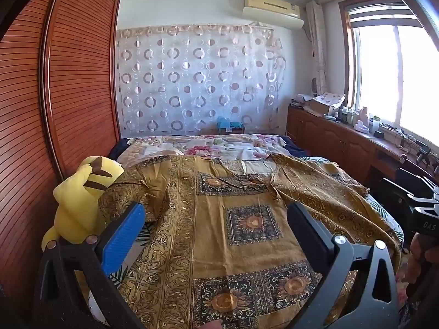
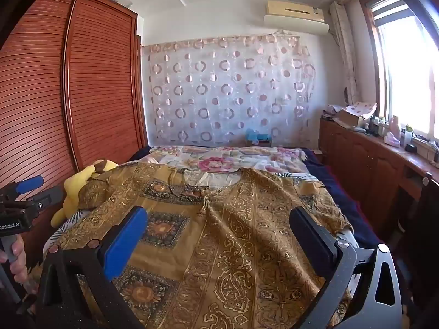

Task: Fold small clothes

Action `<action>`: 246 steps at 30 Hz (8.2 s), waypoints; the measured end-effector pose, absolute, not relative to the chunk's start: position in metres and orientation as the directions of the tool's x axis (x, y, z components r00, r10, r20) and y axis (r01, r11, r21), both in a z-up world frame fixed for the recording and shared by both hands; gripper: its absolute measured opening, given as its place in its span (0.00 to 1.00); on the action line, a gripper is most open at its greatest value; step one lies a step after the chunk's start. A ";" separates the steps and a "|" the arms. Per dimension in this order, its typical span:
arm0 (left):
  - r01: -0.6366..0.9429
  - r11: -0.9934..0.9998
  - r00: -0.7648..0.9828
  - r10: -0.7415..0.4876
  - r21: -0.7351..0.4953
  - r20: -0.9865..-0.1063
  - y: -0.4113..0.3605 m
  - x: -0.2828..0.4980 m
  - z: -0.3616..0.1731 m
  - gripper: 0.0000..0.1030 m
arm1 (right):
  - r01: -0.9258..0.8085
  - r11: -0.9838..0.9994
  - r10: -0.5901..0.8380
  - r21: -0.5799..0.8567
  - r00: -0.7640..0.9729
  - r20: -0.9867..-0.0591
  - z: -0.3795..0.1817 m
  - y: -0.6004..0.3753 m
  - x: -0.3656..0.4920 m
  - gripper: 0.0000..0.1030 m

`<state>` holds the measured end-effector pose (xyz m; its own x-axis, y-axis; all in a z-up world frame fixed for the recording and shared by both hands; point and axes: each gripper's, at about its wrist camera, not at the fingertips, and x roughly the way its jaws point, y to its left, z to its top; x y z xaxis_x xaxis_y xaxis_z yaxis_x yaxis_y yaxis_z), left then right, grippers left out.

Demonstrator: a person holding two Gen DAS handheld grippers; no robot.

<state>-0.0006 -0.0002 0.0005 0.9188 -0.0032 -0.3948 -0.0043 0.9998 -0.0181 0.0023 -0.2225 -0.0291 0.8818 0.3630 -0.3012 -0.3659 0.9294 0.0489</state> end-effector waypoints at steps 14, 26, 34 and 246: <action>-0.004 1.000 0.914 -0.006 -0.023 -0.405 0.003 -0.001 0.002 1.00 | -0.365 0.930 0.363 0.048 0.885 -0.292 -0.028 -0.225 0.000 1.00; -0.004 1.000 0.916 -0.005 -0.021 -0.402 0.000 0.000 -0.002 1.00 | -0.365 0.930 0.362 0.048 0.885 -0.293 -0.029 -0.224 0.001 1.00; -0.004 1.000 0.915 -0.005 -0.020 -0.402 -0.001 0.000 -0.002 1.00 | -0.362 0.931 0.360 0.049 0.885 -0.294 -0.029 -0.223 0.000 1.00; 0.051 0.996 0.780 -0.083 -0.070 -0.621 0.125 0.111 -0.082 0.78 | -0.571 0.820 0.431 -0.052 0.673 -0.601 -0.033 -0.027 0.251 0.50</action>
